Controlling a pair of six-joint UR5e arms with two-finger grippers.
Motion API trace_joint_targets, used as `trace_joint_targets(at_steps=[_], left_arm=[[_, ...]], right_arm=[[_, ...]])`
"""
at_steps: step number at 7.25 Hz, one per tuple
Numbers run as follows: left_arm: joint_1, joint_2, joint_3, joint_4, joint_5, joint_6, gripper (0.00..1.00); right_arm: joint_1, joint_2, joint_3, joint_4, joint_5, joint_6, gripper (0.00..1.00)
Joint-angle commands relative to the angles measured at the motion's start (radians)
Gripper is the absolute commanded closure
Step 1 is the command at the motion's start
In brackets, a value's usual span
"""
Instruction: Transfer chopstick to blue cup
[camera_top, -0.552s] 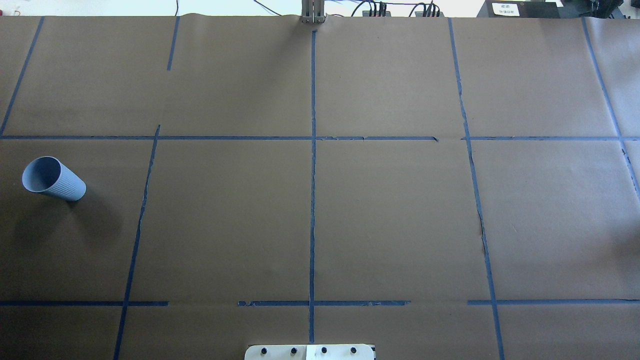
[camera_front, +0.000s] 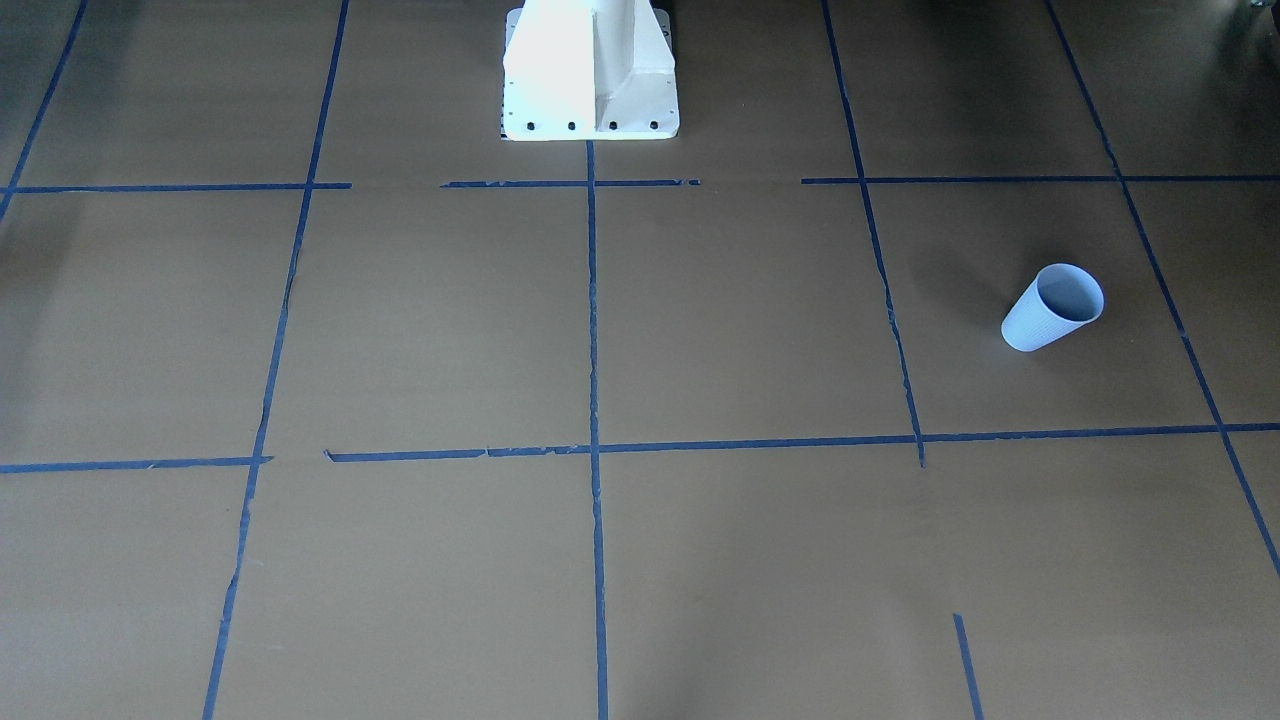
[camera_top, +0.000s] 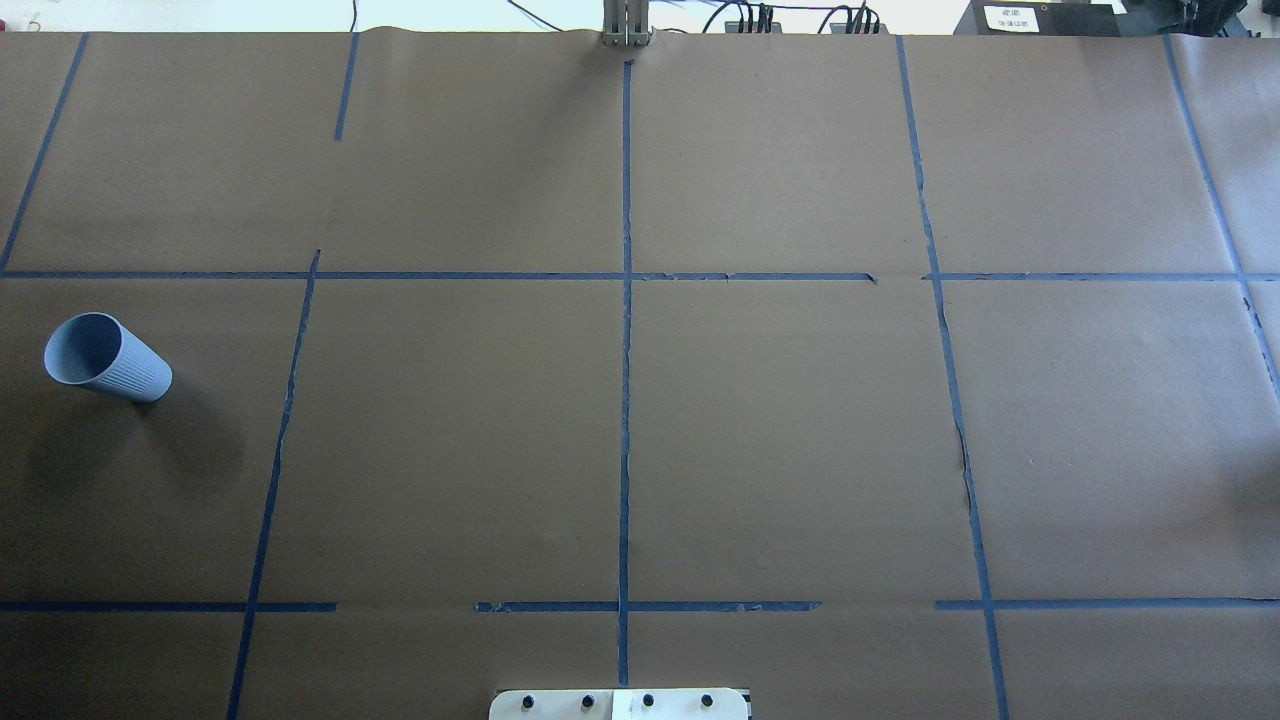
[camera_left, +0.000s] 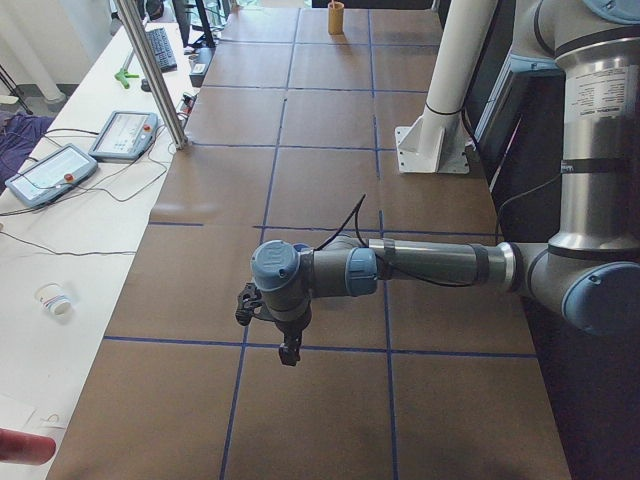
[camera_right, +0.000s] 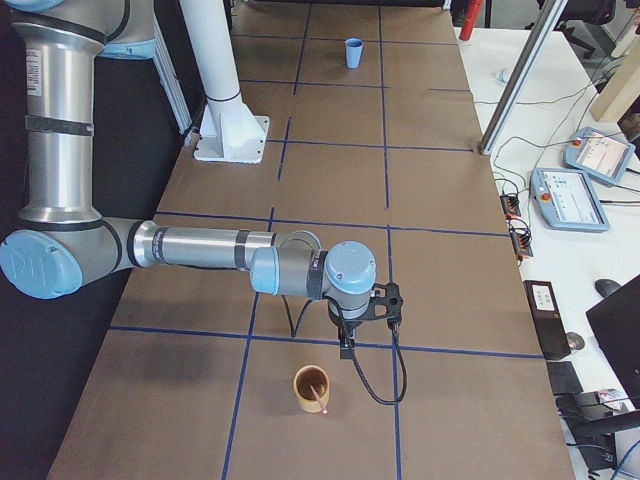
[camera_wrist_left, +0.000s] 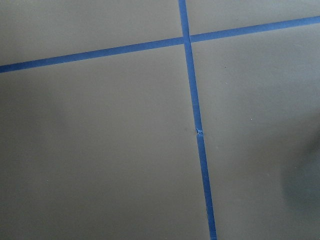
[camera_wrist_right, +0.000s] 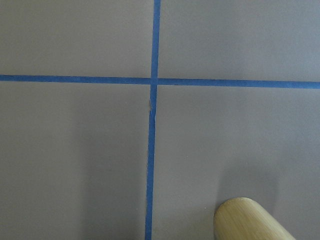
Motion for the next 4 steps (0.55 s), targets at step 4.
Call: trace_joint_targets(at_steps=[4], left_arm=[[0.0,-0.009,-0.018,-0.001,0.0,-0.003,0.0]], right_arm=[[-0.001,0.0,0.005,0.0,0.003,-0.001,0.0]])
